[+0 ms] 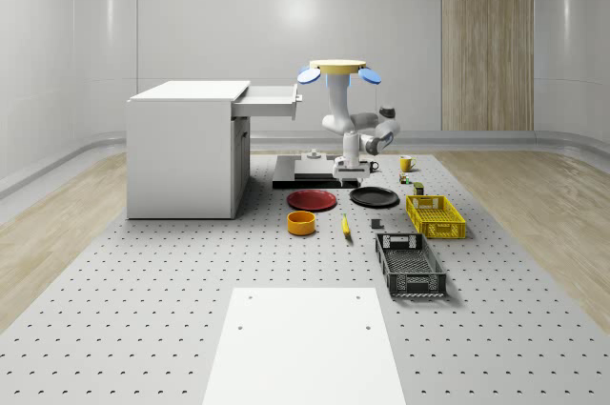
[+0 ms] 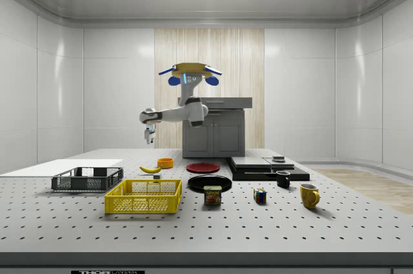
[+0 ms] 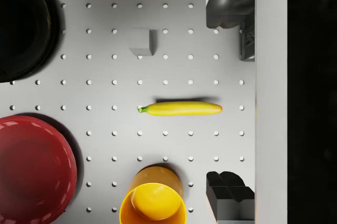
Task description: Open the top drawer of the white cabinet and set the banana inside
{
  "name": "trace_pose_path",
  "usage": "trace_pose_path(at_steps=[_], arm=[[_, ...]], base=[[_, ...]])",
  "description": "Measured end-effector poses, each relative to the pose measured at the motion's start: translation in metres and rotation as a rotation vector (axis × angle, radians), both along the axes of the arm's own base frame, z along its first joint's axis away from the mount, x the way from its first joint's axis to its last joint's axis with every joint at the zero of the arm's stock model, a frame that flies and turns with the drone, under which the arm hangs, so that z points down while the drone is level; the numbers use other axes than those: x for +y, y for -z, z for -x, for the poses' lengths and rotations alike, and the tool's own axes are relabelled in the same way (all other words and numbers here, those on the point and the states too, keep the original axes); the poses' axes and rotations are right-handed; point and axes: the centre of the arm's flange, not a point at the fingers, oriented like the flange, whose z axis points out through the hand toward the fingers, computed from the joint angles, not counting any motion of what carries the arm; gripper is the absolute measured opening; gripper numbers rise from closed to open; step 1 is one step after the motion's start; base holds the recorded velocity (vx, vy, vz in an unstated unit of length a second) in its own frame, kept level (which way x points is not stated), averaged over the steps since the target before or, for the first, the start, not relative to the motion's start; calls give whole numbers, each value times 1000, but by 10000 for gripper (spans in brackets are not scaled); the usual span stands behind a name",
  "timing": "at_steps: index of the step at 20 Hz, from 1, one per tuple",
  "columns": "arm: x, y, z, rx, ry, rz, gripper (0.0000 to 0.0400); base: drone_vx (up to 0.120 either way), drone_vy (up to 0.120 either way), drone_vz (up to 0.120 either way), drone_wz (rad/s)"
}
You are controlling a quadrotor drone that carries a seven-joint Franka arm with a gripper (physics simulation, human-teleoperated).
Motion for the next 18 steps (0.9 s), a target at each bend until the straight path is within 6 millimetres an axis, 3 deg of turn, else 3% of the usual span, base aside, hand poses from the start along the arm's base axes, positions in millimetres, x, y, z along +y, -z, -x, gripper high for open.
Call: trace_pose_path(at_steps=[6,13,18], arm=[[0,0,0,0,0,0,400],[0,0,0,0,0,0,400],[7,0,0,0,0,0,400]], base=[[0,0,-120,0],[0,114,-120,0],[0,24,-8,0]])
